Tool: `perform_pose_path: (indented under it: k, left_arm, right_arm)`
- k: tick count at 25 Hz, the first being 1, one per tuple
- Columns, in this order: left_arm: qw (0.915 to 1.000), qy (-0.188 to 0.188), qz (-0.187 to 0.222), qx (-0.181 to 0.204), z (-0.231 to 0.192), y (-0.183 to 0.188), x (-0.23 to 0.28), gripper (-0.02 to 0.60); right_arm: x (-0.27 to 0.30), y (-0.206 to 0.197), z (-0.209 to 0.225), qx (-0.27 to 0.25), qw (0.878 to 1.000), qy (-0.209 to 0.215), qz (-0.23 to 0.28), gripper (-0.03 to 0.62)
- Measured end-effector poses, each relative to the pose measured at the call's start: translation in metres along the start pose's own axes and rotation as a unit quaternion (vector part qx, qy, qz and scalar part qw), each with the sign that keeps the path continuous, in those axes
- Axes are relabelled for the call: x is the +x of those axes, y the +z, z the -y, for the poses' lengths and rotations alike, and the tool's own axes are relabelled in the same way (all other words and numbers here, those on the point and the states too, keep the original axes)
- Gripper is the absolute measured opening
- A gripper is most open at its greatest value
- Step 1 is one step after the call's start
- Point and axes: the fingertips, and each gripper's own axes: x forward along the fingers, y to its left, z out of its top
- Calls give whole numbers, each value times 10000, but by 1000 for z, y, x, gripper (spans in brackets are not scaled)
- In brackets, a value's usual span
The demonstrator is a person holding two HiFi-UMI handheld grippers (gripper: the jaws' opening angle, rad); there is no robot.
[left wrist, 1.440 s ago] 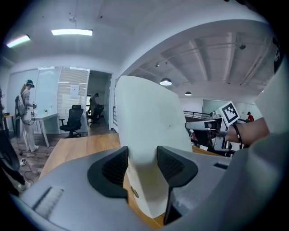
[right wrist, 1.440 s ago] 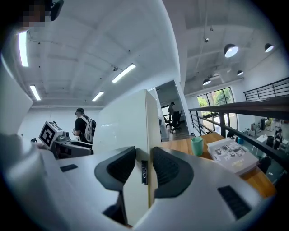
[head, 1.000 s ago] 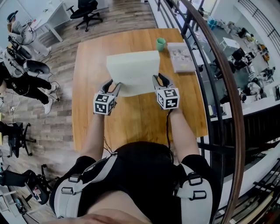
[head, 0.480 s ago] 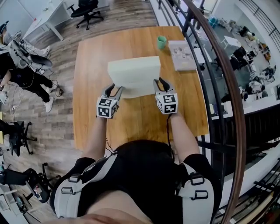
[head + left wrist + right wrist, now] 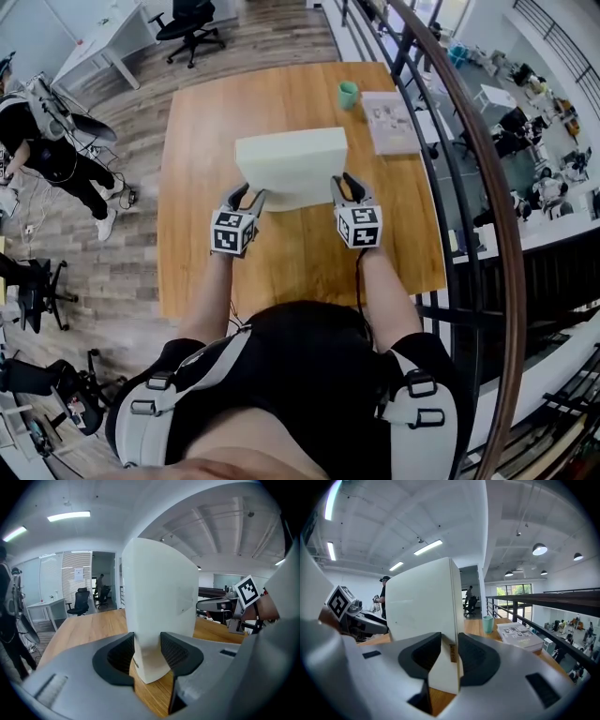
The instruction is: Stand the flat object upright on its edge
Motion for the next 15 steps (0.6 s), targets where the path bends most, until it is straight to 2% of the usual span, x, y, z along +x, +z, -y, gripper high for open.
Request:
perform_pose_path:
  k: [4,7,10,15]
  left_arm:
    - [9996,46,109,-260,-2,1,-7,170]
    - [9991,85,171,-374,-7,3,-14,170]
    - [9989,133,290,-346,-10,13,-25,170]
    - [9967,236,737,-258,-14,41,-50,166]
  right_arm:
    - [-5,0,0,86,9999,-64,14,118]
    - [-15,11,5,293,9992,-170,216,118]
    - [-28,32,9,464,9971,-244,547,118]
    - [-46,72,9,313,9942,-304,987,117]
